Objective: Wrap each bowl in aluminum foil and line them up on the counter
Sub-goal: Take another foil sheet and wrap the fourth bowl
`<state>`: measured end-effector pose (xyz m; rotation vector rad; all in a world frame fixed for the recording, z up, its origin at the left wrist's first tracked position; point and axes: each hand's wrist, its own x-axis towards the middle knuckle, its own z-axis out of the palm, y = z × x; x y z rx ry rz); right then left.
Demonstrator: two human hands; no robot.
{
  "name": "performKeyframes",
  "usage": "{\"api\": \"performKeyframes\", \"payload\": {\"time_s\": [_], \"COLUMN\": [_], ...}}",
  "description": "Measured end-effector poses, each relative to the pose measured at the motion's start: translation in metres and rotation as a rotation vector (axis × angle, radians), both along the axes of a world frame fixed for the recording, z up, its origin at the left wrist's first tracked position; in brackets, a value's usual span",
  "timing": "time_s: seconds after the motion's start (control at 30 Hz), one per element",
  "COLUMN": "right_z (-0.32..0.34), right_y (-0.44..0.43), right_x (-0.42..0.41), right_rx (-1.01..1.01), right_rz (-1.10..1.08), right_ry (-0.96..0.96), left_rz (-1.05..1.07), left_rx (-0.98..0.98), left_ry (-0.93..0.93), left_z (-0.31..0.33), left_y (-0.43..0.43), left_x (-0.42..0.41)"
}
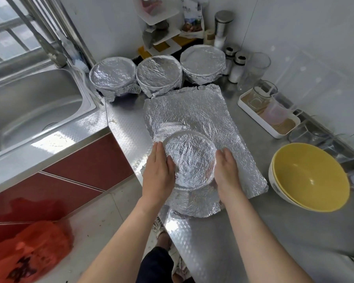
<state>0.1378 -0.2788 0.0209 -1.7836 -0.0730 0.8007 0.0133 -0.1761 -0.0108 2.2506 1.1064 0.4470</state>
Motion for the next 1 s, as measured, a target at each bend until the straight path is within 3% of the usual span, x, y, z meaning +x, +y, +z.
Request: {"api": "performKeyframes", "payload": {"time_s": [0.23, 0.43, 0.63, 0.73, 0.8, 0.9, 1.0], "right_z": [-0.021, 0.002, 0.018, 0.01, 0.012, 0.01, 0.006], "right_y": [0.011, 0.014, 0.03, 0.035, 0.032, 0.013, -0.018], "right_x": [-0.01, 0.024, 0.066, 0.068, 0.07, 0.086, 0.097], "right_rx": [-0.118, -0.092, -0.159, -0.195, -0.195, -0.159, -0.091], "right_rz": [-0.029, 0.232, 0.661, 0.748, 0.764, 0.638, 0.544], "right_ry": [-0.205, -0.319, -0.333, -0.312, -0.294, -0.228, -0.037], "left_rz": [0.003, 0.022, -0.028, -0.085, -0.107, -0.213, -0.39], "left_rx": [-0.004, 0.054, 0.14, 0.118, 0.17, 0.231, 0.051], "left_ry": [-0.005, 0.053, 0.372, 0.519, 0.452, 0.196, 0.227], "left_z": [0.005, 0.042, 0.06, 0.055, 0.05, 0.042, 0.042], "left_y": [-0.003, -0.006, -0.012, -0.014, -0.014, -0.012, -0.011], "left_x": [0.0, -0.013, -0.022, -0.021, -0.024, -0.025, -0.022]}}
